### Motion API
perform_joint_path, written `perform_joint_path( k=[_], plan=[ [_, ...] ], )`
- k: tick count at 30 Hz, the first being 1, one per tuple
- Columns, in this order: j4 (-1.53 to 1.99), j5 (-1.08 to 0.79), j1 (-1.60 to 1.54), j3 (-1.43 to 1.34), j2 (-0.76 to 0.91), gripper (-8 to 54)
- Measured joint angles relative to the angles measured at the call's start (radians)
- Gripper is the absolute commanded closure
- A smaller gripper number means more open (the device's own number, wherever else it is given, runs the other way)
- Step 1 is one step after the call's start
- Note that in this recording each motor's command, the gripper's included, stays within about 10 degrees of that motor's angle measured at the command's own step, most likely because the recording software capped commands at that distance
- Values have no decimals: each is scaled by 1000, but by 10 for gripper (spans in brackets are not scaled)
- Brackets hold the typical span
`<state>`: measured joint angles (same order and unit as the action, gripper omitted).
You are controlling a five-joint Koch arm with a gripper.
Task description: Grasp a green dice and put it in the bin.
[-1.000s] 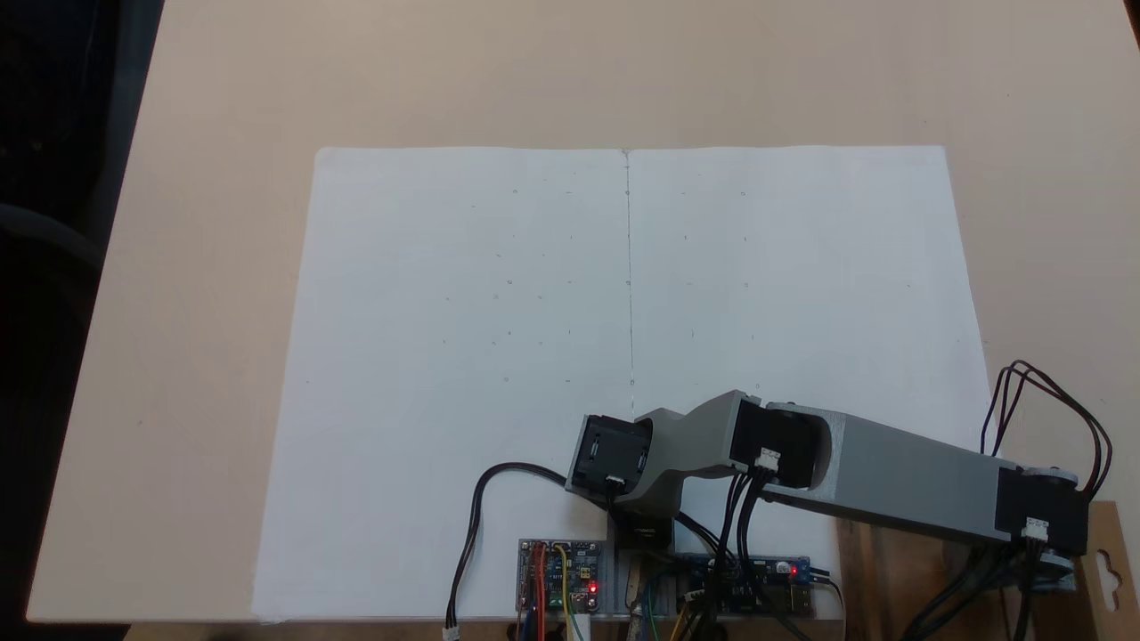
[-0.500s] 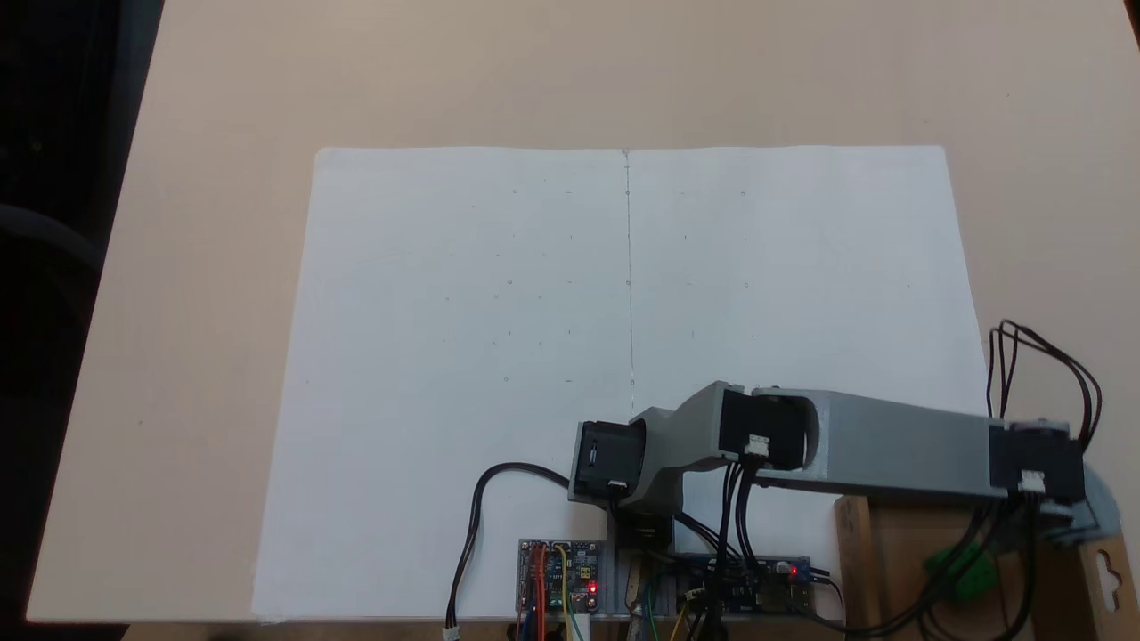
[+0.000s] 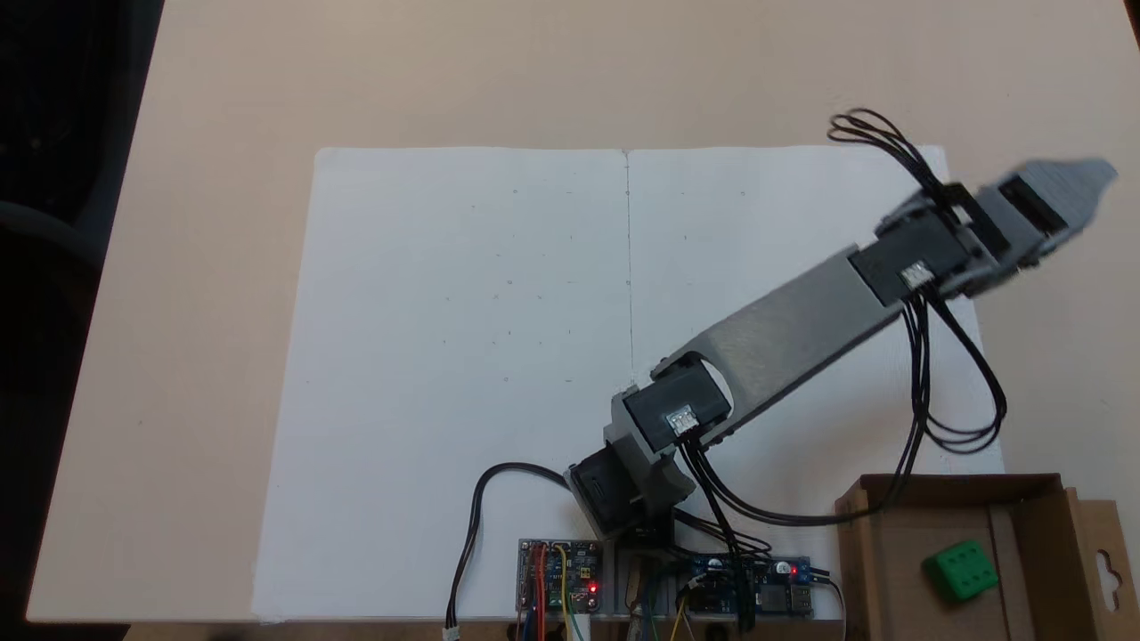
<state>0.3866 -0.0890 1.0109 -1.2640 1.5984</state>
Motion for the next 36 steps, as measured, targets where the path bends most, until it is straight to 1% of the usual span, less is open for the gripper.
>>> perform_joint_path(
  k=[12,16,19,25,36],
  plan=[
    [-8,52,-420,0,14,2],
    [-8,52,-518,-67,34,-4],
    [-46,52,-611,-212,101,-4],
    [-258,52,-762,-485,196,-4],
    [-598,52,-825,-988,354,6]
  ],
)
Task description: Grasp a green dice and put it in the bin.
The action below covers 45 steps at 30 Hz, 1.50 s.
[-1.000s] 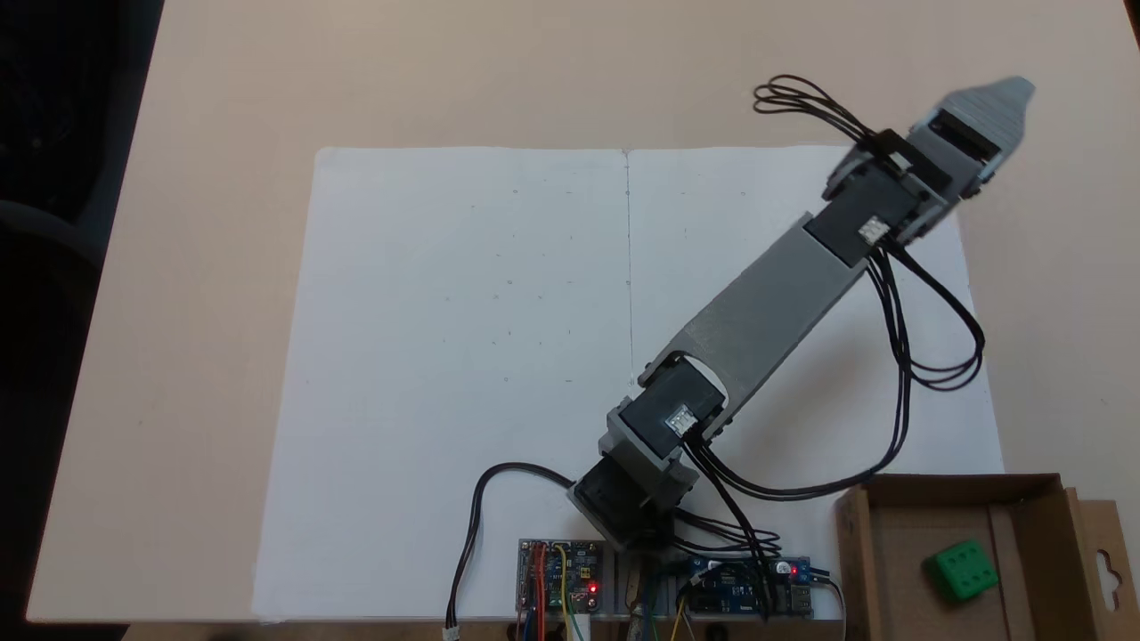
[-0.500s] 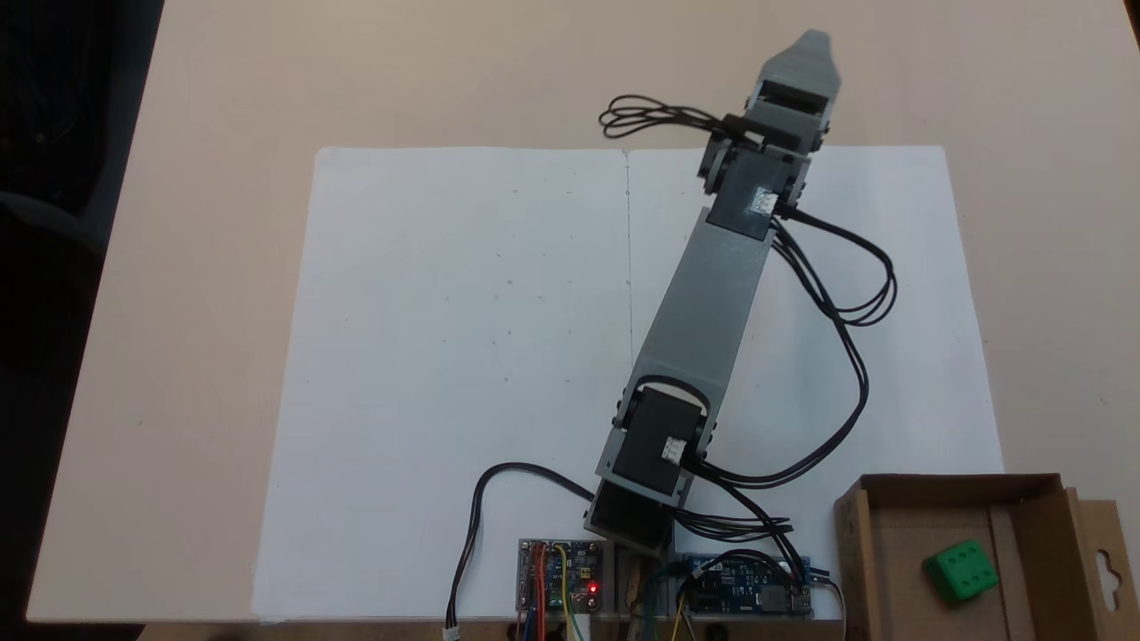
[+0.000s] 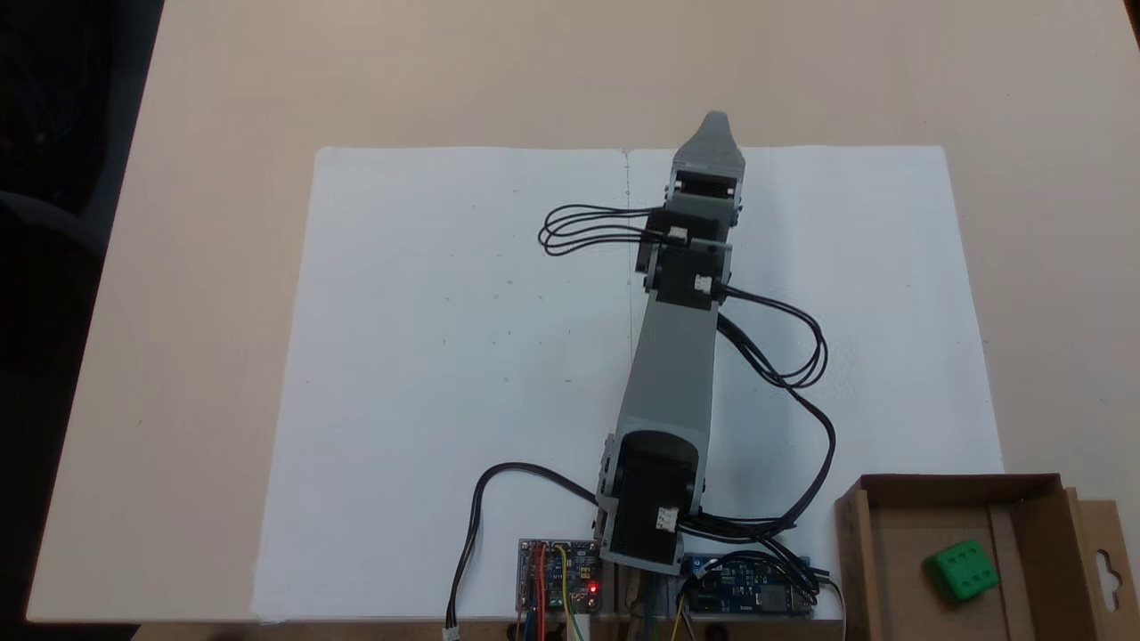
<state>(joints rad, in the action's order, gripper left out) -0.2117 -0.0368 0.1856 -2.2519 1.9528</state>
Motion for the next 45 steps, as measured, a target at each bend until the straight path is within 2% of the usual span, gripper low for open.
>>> perform_joint_path(
  k=[8,19,29,45],
  plan=[
    [-253,0,-61,-285,48,26],
    [-623,-3,-110,-505,57,25],
    [-934,-3,-172,-704,195,23],
    [-1330,-6,-227,-811,288,22]
  ],
)
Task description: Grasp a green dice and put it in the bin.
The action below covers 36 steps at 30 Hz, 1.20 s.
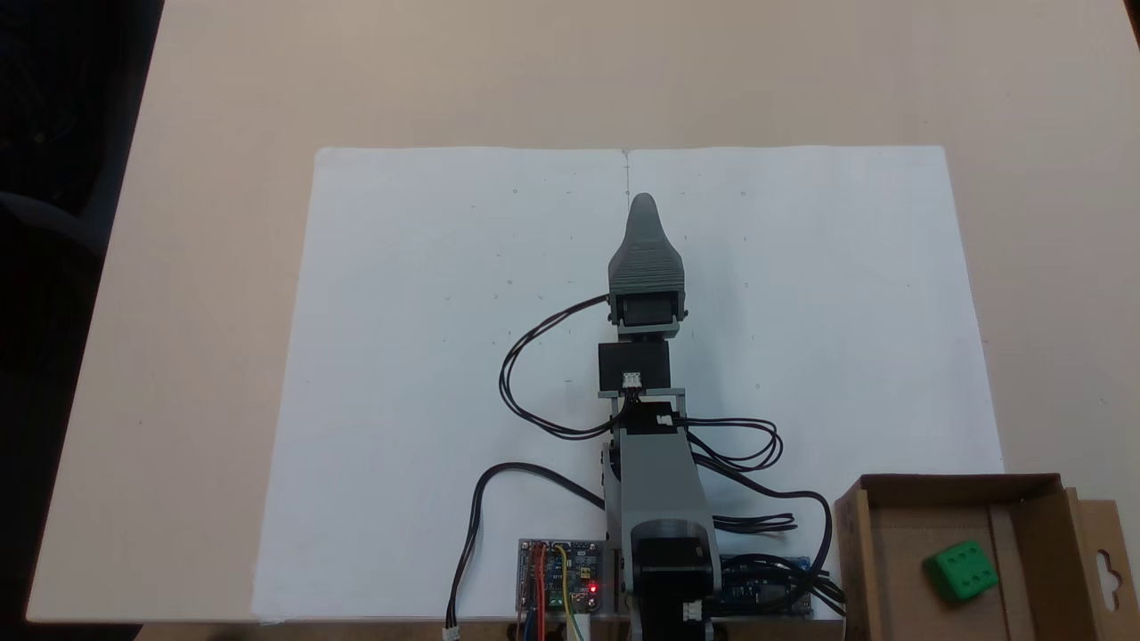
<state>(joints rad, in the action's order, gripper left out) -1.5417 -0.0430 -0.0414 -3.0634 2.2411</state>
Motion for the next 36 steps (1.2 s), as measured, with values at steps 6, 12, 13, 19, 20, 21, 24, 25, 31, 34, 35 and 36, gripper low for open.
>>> perform_joint_path(
  k=[6,12,13,19,20,21,24,25,31,34,35,36],
  plan=[
    [0,0,15,0,5,22],
    [0,-2,35,-2,6,22],
    [0,0,35,-2,6,22],
    [0,0,38,-2,5,21],
    [2,-2,38,0,6,21],
    [0,-2,44,-2,5,20],
    [0,0,57,0,5,20],
    [0,-2,61,-2,5,20],
    [0,-2,58,0,6,19],
    [0,-2,58,-2,5,20],
    [0,0,58,-2,5,19],
    [2,-2,58,0,5,12]
  ],
)
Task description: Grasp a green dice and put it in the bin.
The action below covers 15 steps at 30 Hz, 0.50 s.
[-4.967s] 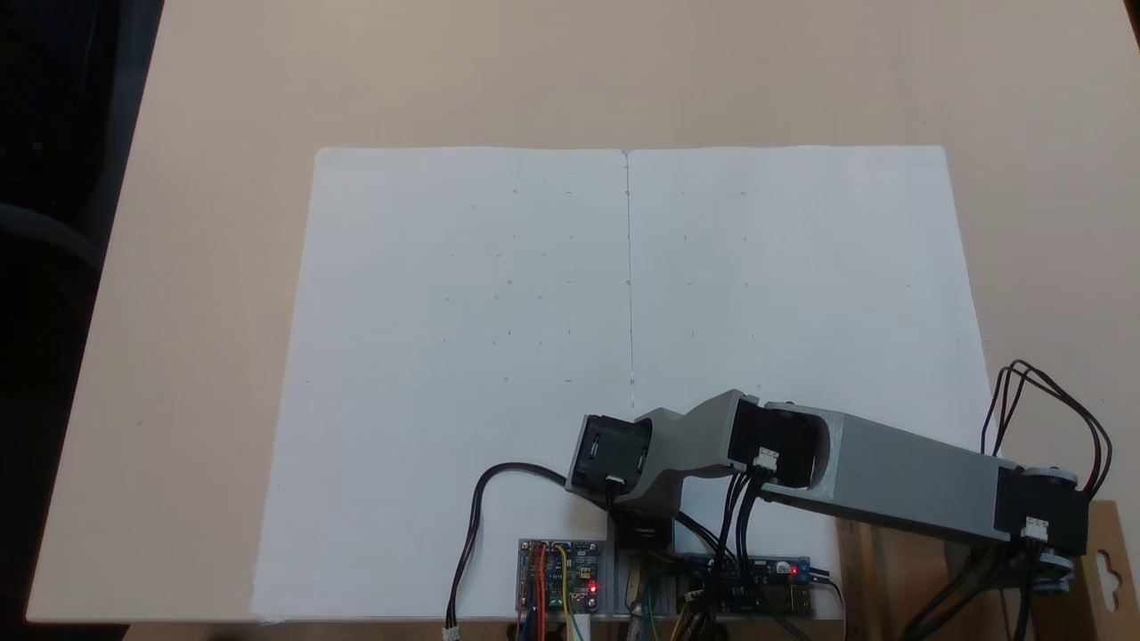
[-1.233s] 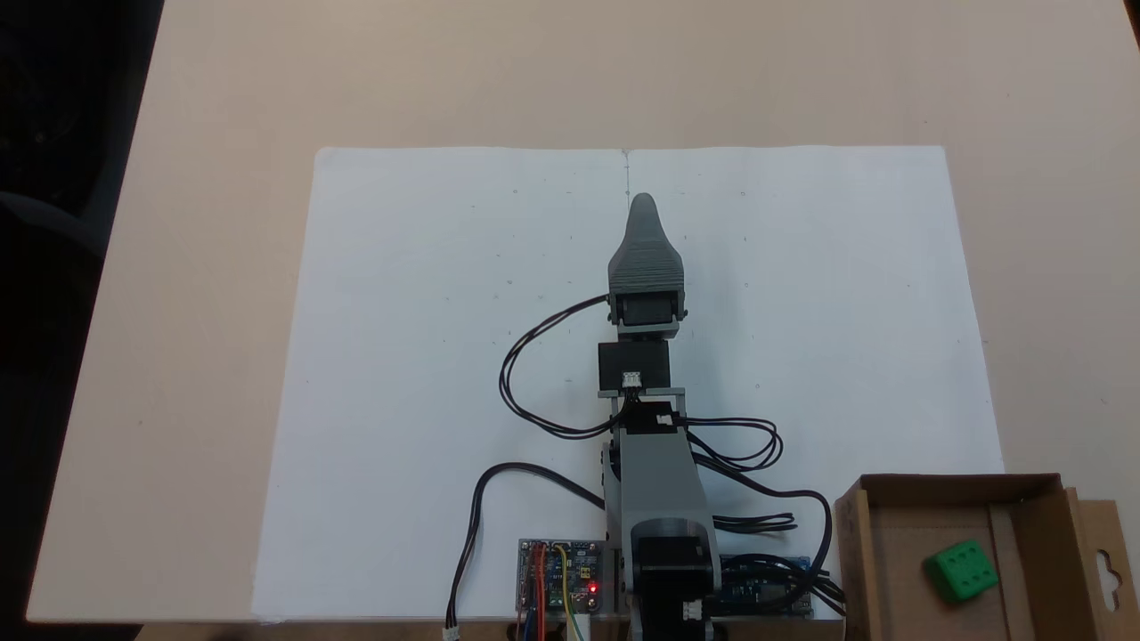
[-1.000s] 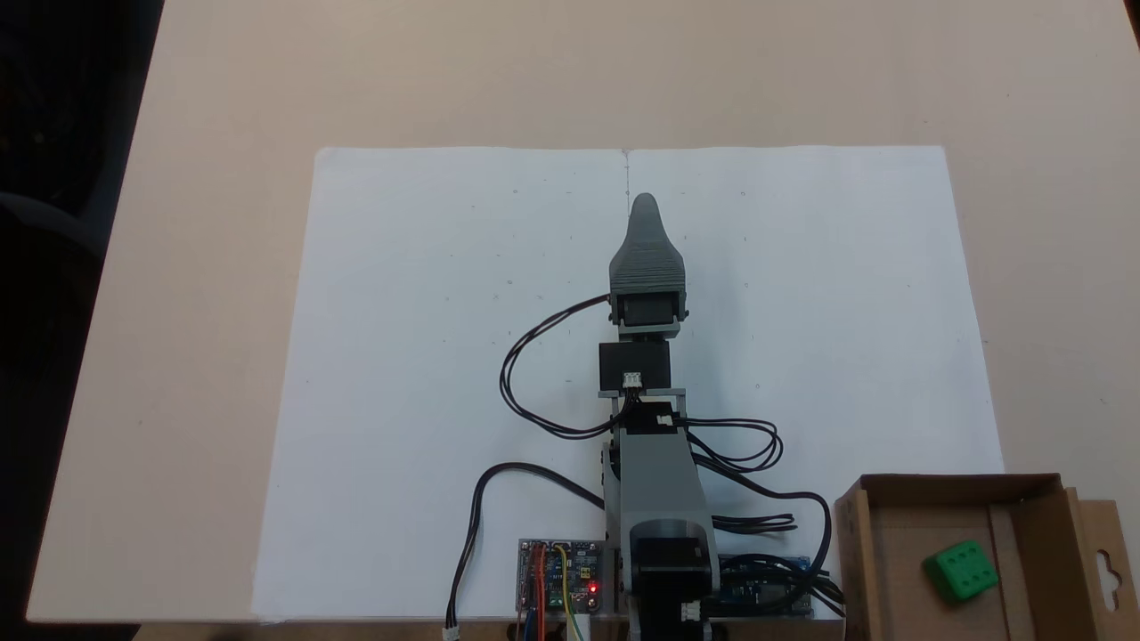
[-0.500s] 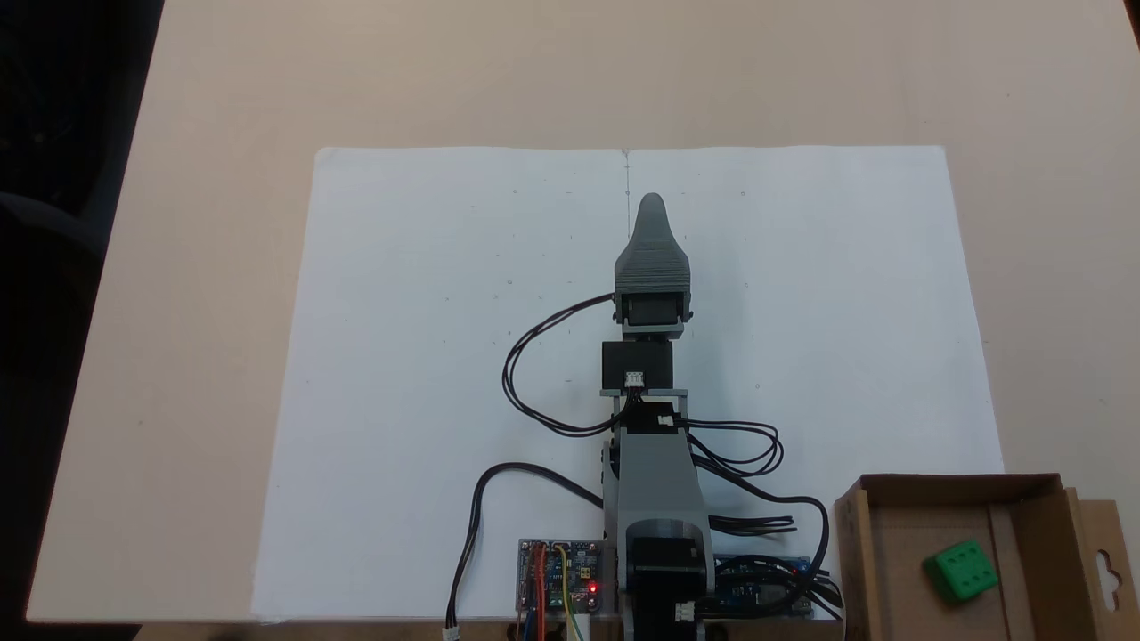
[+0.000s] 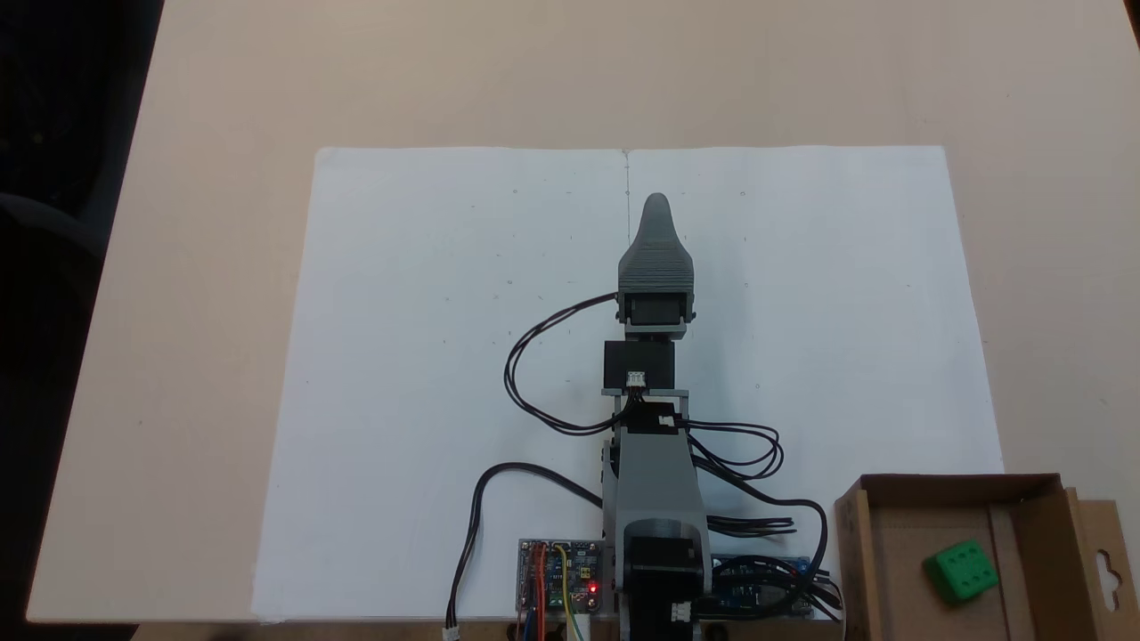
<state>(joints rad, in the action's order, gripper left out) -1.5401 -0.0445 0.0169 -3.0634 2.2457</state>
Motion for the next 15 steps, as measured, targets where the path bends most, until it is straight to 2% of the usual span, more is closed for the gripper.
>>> perform_joint_path(
  k=[15],
  plan=[
    [-2,0,-17,0,0,9]
  ],
)
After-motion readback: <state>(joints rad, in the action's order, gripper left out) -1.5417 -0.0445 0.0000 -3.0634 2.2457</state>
